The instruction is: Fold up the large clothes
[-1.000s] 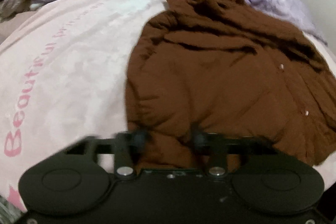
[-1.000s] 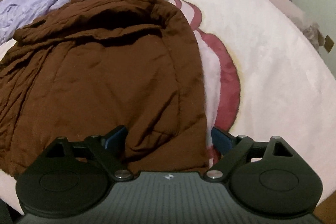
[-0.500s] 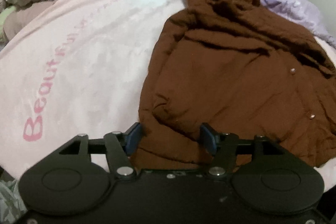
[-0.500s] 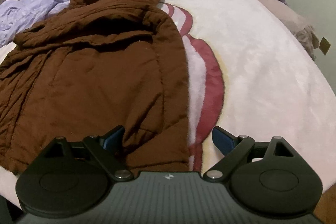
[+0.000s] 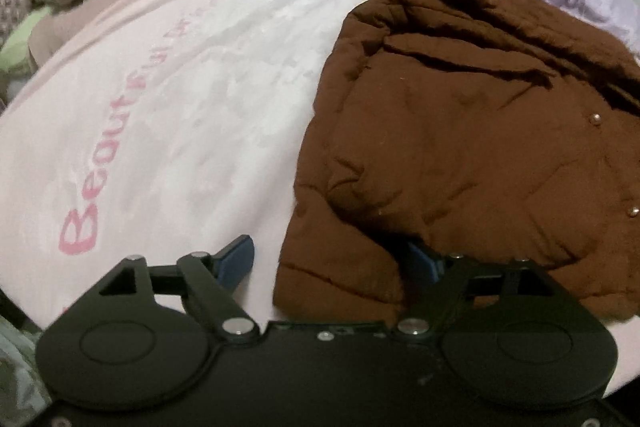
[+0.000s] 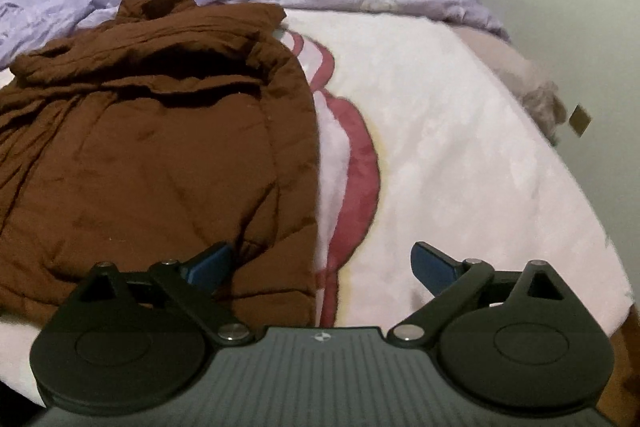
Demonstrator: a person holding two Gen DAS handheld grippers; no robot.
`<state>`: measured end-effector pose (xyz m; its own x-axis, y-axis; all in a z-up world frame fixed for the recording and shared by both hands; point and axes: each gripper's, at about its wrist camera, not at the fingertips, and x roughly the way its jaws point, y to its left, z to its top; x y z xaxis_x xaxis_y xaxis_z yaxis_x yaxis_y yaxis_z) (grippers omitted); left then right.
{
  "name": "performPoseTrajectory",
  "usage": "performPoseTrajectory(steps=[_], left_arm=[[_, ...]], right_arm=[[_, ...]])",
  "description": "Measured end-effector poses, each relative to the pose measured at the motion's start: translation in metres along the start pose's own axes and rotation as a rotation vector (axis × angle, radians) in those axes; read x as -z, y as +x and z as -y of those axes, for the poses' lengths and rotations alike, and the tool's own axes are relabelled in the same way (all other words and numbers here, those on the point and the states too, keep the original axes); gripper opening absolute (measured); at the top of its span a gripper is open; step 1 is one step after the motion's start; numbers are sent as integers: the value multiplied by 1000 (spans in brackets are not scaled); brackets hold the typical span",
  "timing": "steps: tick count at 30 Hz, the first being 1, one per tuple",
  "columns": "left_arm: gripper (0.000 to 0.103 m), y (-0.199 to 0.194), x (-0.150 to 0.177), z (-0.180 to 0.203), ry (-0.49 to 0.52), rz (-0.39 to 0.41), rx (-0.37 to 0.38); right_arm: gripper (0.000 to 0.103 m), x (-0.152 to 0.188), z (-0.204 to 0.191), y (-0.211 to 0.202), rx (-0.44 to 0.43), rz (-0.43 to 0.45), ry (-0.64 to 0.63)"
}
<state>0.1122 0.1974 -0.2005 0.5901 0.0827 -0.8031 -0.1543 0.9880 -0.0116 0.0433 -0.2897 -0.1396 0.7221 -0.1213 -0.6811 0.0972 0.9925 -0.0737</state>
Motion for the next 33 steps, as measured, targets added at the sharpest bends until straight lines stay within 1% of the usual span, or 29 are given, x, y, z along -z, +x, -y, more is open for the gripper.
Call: performPoseTrajectory(steps=[2, 3, 5, 7, 8, 11, 13, 14, 15, 16, 17, 18, 19, 20, 22, 23, 24, 26, 28, 30, 33], left_arm=[[84, 3, -6, 4, -6, -19, -3], [82, 3, -8, 2, -17, -35, 3], [82, 4, -14, 2, -30, -64, 29], [82, 2, -12, 4, -21, -75, 106], [82, 2, -11, 7, -4, -73, 118], [83, 5, -9, 16, 47, -58, 89], [82, 7, -11, 16, 32, -48, 100], [78, 5, -10, 14, 16, -42, 113], [76, 5, -11, 11, -5, -37, 123], [72, 4, -11, 8, -22, -35, 129], [53, 2, -11, 7, -29, -28, 126], [30, -1, -12, 7, -29, -21, 128], [21, -3, -14, 5, -36, -13, 147], [13, -8, -15, 4, -45, -7, 159], [10, -15, -16, 4, -51, 7, 168], [10, -21, -18, 5, -51, 22, 169], [9, -30, -20, 6, -44, 46, 171], [9, -53, -26, 8, -32, 116, 178], [8, -82, -32, 8, -27, 192, 201], [7, -107, -38, 10, -25, 252, 207], [7, -135, -38, 11, -10, 280, 181]], right_arm=[[103, 1, -1, -8, 52, 37, -9], [103, 1, -1, -13, 97, 56, -8], [103, 2, 3, -21, 122, 92, 8], [103, 3, 14, -18, 67, 71, 54], [103, 3, 18, -13, 20, 43, 74], [103, 6, 22, 5, -160, -32, 146], [103, 7, 20, 22, -239, -84, 190], [103, 7, 19, 29, -258, -102, 213], [87, 6, 18, 29, -249, -66, 225], [64, 4, 17, 30, -252, -58, 233], [59, 0, 15, 29, -248, -63, 236], [49, -4, 15, 29, -251, -81, 244], [40, -7, 15, 27, -245, -88, 246], [38, -9, 14, 26, -238, -91, 229], [27, -11, 11, 20, -231, -89, 186], [25, -11, 10, 16, -229, -89, 181], [16, -13, 10, 12, -225, -82, 175], [15, -18, 8, -4, -258, -44, 161], [14, -26, -2, -29, -241, 19, 105], [13, -35, -10, -49, -240, 76, 62], [12, -46, -9, -76, -215, 141, 75]])
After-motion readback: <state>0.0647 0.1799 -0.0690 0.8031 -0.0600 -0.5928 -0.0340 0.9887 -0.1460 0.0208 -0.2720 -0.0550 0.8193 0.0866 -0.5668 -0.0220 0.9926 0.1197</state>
